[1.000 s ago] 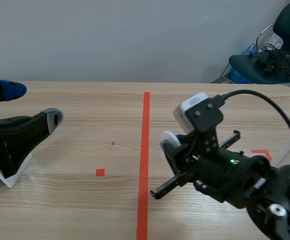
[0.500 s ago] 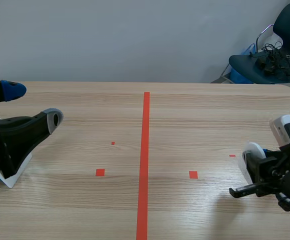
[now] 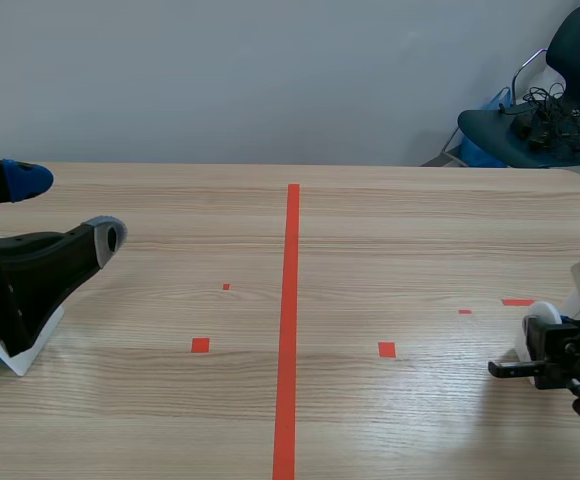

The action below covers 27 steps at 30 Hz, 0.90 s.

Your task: Do the leaf sorting experiment

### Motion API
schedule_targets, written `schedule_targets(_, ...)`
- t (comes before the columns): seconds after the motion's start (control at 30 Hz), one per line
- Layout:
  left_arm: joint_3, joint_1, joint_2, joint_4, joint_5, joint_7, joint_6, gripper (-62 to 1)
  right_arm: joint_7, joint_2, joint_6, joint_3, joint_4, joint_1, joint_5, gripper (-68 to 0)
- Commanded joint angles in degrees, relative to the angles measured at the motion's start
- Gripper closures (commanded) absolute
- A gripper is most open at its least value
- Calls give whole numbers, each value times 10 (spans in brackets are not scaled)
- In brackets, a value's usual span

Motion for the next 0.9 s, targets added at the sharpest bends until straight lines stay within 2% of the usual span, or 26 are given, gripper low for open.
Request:
schedule_targets(0.0, 1, -2, -2, 14, -8, -8, 1, -623, 9, 9, 0, 0, 21, -5, 4, -79)
schedule_targets(0.17, 1, -2, -2, 14, -8, -8, 1, -623, 9, 9, 0, 0, 21, -7, 4, -197)
schedule_targets(0.37, 1, -2, -2, 14, -8, -8, 1, -623, 17, 9, 5, 1, 49, -7, 4, -296)
schedule_targets(0.5, 1, -2, -2, 14, -8, -8, 1, -623, -7, 9, 24, 1, 125, -11, 5, -365)
schedule_targets(0.7, 1, -2, -2, 14, -8, -8, 1, -623, -97, 20, 59, 1, 279, -23, 82, -436)
schedule_targets(0.8, 1, -2, -2, 14, -8, -8, 1, -623, -127, 32, 65, 0, 339, -44, 91, -513)
schedule_targets(0.87, 1, -2, -2, 14, -8, -8, 1, -623, -134, 45, 66, 0, 372, -70, 121, -588)
